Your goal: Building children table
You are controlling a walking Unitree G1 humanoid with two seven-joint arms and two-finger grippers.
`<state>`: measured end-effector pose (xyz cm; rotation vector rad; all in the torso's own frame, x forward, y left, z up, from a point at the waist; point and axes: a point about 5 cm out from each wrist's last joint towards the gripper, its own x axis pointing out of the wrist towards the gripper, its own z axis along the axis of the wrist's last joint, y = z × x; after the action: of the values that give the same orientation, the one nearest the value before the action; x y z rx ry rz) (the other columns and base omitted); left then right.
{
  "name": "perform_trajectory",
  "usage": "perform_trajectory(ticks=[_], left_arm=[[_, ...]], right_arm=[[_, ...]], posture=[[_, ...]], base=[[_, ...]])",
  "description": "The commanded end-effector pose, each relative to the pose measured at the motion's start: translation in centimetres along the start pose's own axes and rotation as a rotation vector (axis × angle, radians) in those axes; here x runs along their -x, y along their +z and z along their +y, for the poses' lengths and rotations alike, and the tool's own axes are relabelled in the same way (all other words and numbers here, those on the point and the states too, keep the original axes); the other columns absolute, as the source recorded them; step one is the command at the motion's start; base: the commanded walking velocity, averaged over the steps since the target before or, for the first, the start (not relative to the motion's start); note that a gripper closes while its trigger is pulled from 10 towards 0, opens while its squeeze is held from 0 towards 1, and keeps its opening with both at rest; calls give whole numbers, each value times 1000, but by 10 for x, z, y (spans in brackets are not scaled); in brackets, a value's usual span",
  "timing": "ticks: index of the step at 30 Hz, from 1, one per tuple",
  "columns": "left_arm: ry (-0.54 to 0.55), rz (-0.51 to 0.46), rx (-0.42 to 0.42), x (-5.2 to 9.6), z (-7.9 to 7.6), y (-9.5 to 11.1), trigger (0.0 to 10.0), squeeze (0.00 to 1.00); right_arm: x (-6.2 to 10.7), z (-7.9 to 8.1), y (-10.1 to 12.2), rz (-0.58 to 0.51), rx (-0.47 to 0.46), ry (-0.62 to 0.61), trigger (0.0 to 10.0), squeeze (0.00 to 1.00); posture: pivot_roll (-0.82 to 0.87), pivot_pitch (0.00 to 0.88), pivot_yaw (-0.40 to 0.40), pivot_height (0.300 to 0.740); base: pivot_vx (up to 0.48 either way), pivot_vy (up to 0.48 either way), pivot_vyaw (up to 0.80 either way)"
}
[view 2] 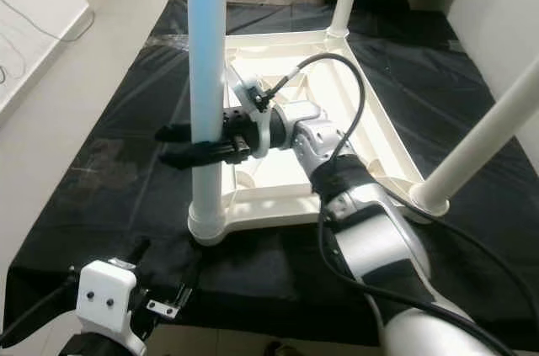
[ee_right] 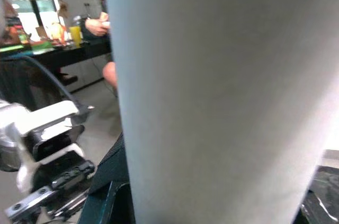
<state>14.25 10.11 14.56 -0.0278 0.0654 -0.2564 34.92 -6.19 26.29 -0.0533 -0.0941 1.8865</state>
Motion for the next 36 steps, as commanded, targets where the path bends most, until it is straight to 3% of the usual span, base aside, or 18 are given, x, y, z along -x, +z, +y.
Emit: perform_trajectory(ticks=[1, 9, 15, 24, 28, 32, 34, 36], left_arm=[[-11, 29, 13, 2, -4, -4, 10000, 0], [-10, 29, 12, 1, -5, -5, 10000, 0], [-10, 26, 11, 0, -6, -5, 10000, 0], [-9, 26, 10, 0, -6, -6, 10000, 0], [-10, 24, 10, 0, -7, -5, 10000, 0], [-3, 17, 7, 0, -6, -4, 10000, 0], [-3, 17, 7, 0, -6, -4, 10000, 0], [2, 13, -1, -1, -3, -3, 10000, 0]], right_arm=[[1, 1, -17, 93, -20, -6, 10000, 0], [1, 3, -21, 135, -16, 12, 10000, 0], [-14, 5, -32, 236, 53, 71, 10000, 0], [-20, -2, -39, 259, 93, 1, 10000, 0], [-20, -1, -41, 255, 55, 25, 10000, 0], [-25, -13, -50, 277, 6, -191, 10000, 0], [-25, -13, -50, 277, 6, -191, 10000, 0], [-23, -18, -55, 280, 1, -314, 10000, 0]], posture=[[150, 202, -40, 740], [148, 197, -43, 740], [145, 183, -49, 740], [144, 179, -53, 740], [146, 178, -54, 740], [151, 177, -62, 740], [151, 177, -62, 740], [147, 177, -55, 740]], base=[[0, 0, 0], [0, 0, 0], [0, 0, 0], [0, 0, 0], [0, 0, 0], [0, 0, 0], [0, 0, 0], [0, 0, 0]])
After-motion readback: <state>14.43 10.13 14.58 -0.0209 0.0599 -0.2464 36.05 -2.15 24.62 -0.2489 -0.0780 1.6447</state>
